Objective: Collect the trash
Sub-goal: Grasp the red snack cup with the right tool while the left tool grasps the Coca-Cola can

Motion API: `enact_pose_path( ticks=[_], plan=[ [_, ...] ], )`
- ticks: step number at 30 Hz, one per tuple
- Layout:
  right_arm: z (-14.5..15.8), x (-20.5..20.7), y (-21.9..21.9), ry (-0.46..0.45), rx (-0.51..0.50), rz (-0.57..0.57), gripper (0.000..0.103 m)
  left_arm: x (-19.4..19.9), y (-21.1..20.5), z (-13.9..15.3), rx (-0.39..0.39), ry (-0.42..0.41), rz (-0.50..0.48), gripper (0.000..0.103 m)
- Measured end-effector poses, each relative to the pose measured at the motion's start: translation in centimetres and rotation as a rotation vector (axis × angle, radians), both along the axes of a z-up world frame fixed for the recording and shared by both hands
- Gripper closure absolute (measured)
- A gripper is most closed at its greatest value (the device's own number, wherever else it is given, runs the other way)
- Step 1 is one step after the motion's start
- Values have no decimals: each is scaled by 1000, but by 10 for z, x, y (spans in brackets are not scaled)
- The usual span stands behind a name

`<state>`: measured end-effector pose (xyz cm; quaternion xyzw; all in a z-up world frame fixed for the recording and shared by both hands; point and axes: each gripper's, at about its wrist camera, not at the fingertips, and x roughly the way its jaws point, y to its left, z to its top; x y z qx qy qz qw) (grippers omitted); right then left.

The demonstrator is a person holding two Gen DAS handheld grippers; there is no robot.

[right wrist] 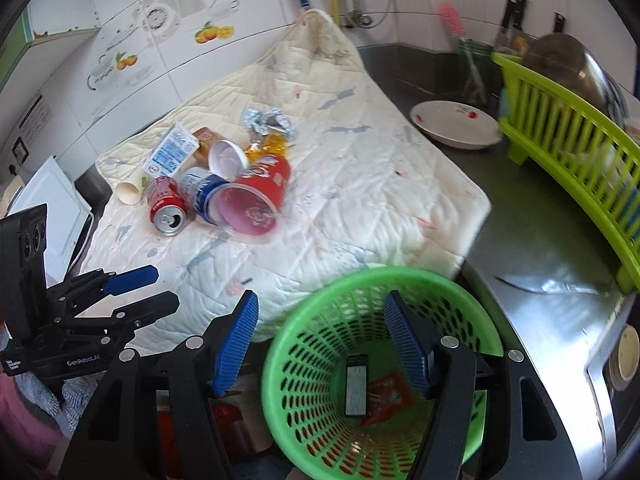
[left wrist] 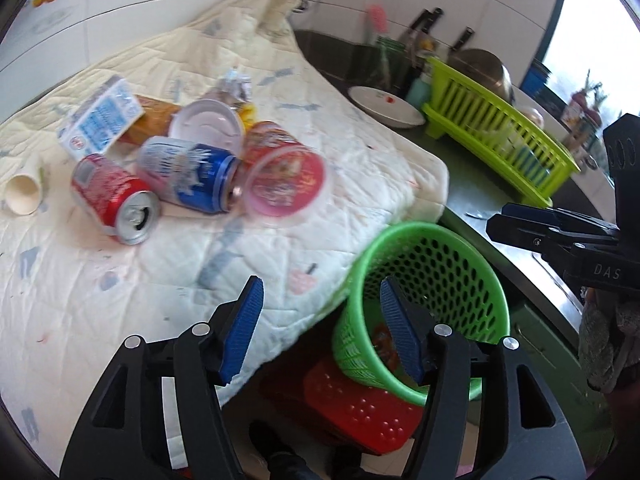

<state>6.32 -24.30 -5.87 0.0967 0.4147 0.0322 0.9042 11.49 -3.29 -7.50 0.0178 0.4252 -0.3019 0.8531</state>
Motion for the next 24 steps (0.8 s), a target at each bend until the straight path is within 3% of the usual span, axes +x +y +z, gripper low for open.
enact_pose_path(
  ticks=[15, 24],
  plan=[
    [13, 115, 40, 64, 67, 107, 31, 49, 78, 6, -22, 30, 211, 31],
    [-8, 184, 43, 180, 127, 83, 30, 88, 111, 10, -39, 66, 315, 26]
  ],
)
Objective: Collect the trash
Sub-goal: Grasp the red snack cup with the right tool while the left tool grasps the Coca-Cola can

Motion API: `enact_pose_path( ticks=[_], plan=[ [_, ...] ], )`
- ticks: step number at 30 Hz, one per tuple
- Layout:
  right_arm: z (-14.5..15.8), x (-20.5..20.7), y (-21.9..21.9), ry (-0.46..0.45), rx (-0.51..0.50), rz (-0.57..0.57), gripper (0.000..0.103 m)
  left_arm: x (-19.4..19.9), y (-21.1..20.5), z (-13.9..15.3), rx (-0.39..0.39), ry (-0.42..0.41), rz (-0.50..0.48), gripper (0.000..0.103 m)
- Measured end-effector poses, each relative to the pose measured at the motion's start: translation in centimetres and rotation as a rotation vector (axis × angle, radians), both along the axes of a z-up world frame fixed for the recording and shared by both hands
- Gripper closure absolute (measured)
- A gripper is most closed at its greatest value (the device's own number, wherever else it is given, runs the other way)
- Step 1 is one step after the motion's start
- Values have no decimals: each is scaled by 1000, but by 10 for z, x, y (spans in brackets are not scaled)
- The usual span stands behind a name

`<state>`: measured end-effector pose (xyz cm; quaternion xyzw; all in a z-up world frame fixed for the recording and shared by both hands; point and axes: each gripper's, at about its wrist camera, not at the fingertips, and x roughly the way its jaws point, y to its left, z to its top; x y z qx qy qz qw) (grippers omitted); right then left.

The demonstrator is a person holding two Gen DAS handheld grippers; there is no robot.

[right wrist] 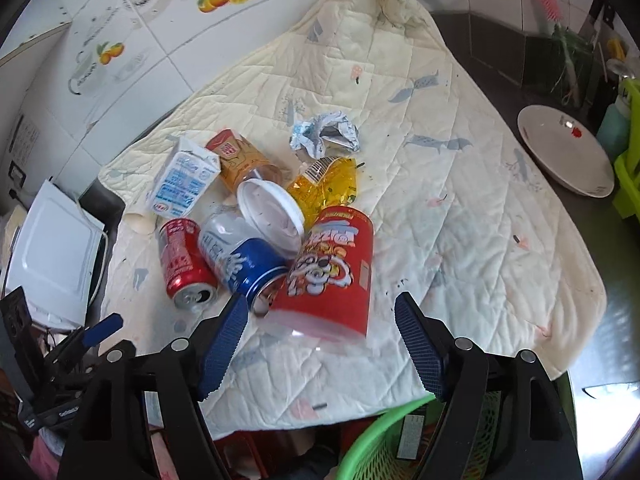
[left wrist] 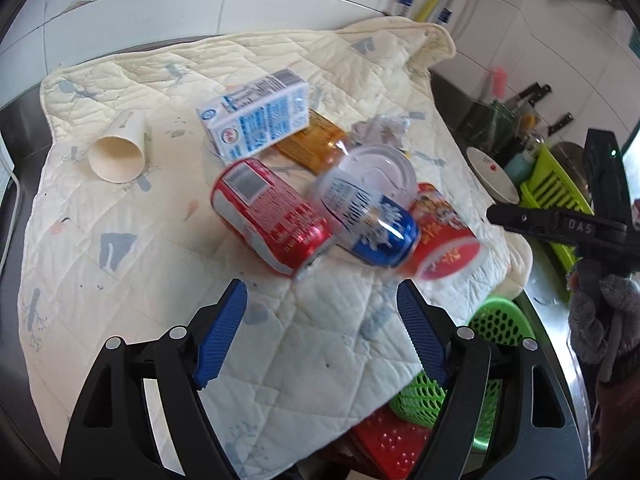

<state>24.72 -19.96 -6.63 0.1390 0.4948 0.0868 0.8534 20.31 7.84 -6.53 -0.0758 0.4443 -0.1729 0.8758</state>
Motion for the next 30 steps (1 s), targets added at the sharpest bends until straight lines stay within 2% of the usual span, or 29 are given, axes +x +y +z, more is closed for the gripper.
enact_pose_path(
  ticks=[9, 12, 17, 22, 30],
  plan=[
    [-35, 44, -1, 119, 33, -42, 30, 58, 22, -9, -72, 102, 133, 25],
    [-44, 53, 0, 150, 44, -44, 30, 74, 28, -15, -117, 148, 180, 25],
    [-54, 60, 1, 190, 61, -47, 30, 95, 30, -27, -145, 202, 236, 25],
    [-65, 68, 3, 230, 80, -45, 30, 108, 31, -41, -199, 257, 270, 25],
    [-76, 75, 8, 263, 110, -45, 33, 121, 29, -54, -243, 316, 291, 25]
  ],
)
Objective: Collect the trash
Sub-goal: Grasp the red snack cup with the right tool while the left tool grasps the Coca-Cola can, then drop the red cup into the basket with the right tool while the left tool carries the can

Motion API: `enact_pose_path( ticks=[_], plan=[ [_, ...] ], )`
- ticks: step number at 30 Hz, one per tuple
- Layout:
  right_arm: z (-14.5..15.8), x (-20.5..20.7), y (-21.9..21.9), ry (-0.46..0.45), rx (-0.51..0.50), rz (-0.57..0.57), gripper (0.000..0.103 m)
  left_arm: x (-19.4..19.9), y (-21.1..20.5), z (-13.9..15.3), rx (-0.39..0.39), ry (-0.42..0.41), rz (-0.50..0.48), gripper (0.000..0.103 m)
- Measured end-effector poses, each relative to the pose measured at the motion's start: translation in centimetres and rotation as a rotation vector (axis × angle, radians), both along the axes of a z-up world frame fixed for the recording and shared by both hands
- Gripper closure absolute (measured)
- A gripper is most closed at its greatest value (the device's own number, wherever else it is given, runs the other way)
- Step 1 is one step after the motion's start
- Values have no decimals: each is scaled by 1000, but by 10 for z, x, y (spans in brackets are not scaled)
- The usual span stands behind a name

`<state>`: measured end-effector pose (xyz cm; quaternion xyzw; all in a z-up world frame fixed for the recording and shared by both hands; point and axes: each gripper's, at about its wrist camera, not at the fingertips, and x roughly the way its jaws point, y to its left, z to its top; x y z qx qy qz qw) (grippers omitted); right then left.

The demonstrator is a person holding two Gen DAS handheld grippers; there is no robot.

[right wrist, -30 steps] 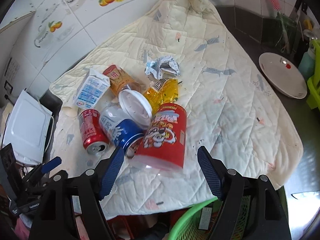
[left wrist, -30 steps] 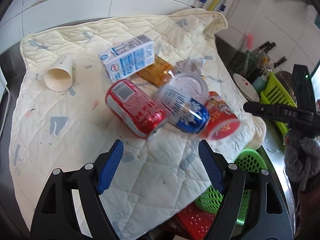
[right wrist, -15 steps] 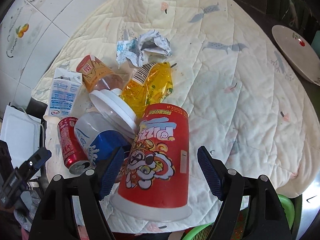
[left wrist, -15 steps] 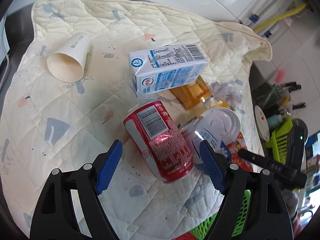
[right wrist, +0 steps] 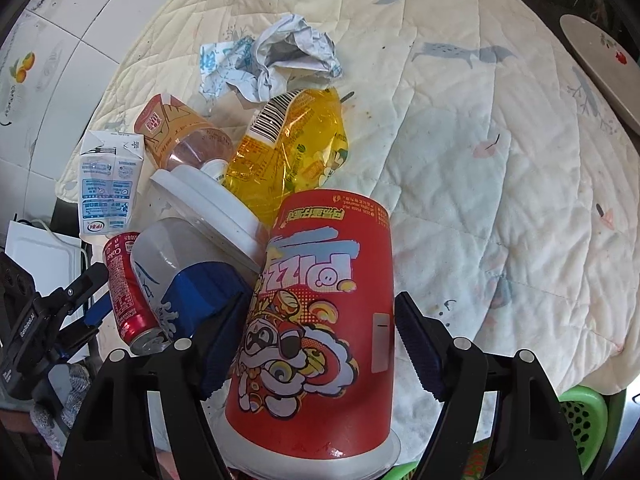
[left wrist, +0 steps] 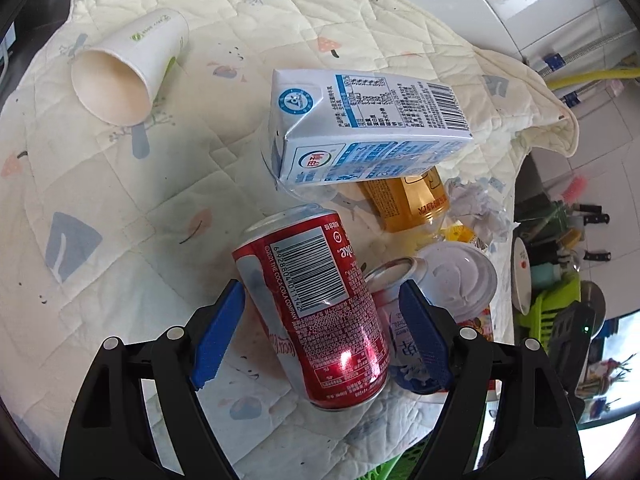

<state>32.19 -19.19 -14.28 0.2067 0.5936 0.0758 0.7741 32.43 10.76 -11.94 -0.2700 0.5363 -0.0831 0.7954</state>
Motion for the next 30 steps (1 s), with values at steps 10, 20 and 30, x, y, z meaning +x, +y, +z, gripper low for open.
enact_pose_path(
  ticks=[10, 20, 30],
  plan=[
    [1, -3, -2, -3, 17, -5, 36, 6, -2, -16, -26, 34, 18, 25],
    [12, -25, -12, -40, 38, -11, 36, 4, -4, -25, -33, 32, 5, 32],
    [32, -61, -26, -92, 69, -8, 36, -20, 0, -1, -18, -38, -15, 32]
  ],
)
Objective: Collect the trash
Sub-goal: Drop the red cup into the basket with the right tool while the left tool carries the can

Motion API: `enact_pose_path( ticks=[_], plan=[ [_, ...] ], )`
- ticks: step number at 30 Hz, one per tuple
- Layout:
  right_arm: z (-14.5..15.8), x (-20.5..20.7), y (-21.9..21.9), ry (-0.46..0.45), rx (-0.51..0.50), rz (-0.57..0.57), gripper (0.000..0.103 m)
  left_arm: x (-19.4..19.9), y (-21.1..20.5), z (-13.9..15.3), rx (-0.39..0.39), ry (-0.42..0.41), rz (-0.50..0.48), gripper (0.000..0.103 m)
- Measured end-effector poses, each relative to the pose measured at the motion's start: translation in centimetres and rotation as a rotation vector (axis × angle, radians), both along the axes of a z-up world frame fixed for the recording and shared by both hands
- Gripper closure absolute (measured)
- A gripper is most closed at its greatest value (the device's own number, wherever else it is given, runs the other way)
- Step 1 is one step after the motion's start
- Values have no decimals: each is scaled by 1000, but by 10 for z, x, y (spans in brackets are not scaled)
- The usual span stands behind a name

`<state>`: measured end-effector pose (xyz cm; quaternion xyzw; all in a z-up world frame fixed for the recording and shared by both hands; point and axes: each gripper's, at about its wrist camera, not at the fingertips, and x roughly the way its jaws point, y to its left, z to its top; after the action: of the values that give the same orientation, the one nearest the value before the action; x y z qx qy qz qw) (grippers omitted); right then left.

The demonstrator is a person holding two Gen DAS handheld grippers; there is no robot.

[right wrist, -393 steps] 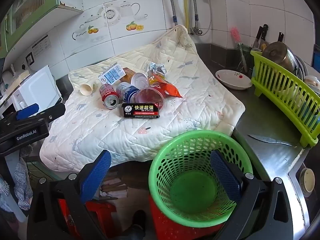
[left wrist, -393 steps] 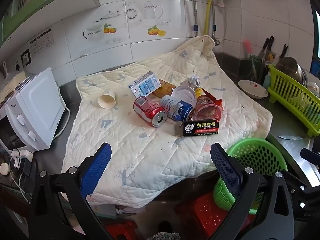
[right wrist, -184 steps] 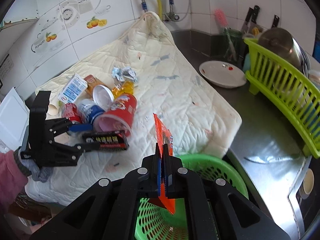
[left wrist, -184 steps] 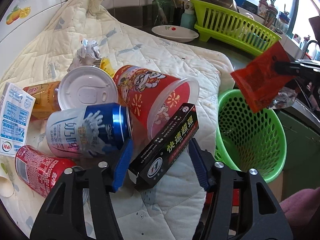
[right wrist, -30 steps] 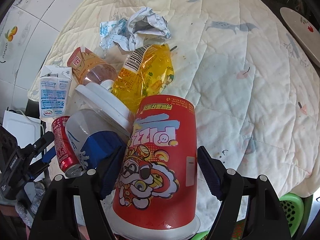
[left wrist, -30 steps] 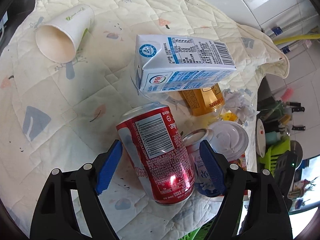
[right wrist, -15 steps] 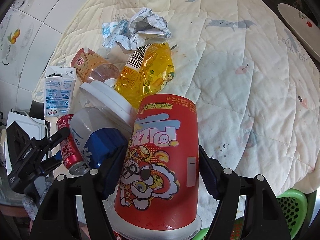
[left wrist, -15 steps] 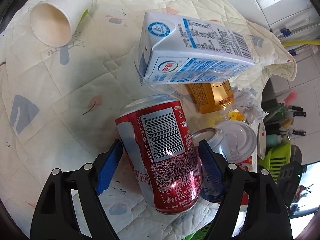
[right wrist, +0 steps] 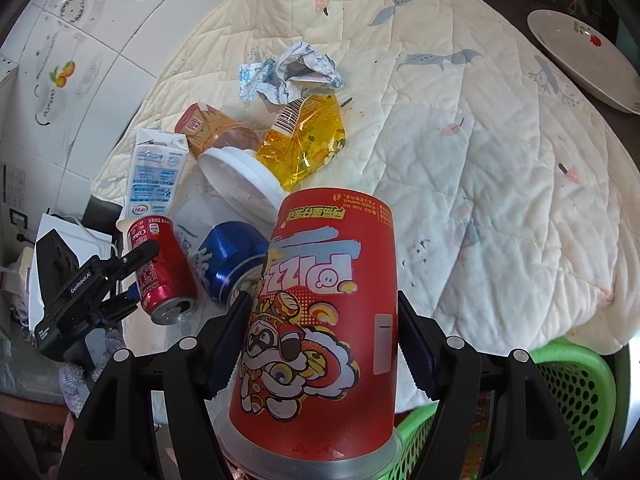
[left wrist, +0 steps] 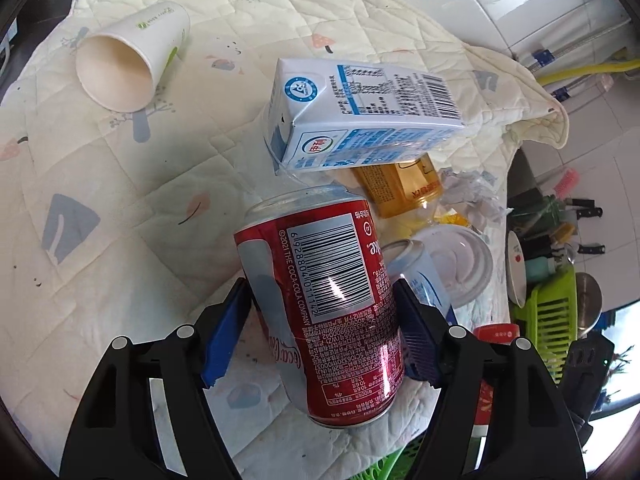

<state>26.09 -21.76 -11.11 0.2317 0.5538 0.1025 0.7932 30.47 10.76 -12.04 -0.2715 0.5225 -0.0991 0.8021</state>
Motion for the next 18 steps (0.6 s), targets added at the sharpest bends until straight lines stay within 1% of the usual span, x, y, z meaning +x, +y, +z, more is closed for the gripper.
enact_pose_path(
  ticks=[7, 11, 14, 18],
  plan=[
    [10, -43, -9, -33, -15, -2, 36, -31, 1, 17, -2, -37, -46, 32],
    [9, -77, -23, -41, -41, -23, 36, -52, -6, 25, -11, -62, -82, 32],
    [2, -100, -32, -34, -77, -47, 36, -68, -16, 32, -16, -80, -116, 32],
    [-16, -130, -48, -1, -129, -83, 36, -88, -35, 41, -20, -101, -172, 32]
  ],
)
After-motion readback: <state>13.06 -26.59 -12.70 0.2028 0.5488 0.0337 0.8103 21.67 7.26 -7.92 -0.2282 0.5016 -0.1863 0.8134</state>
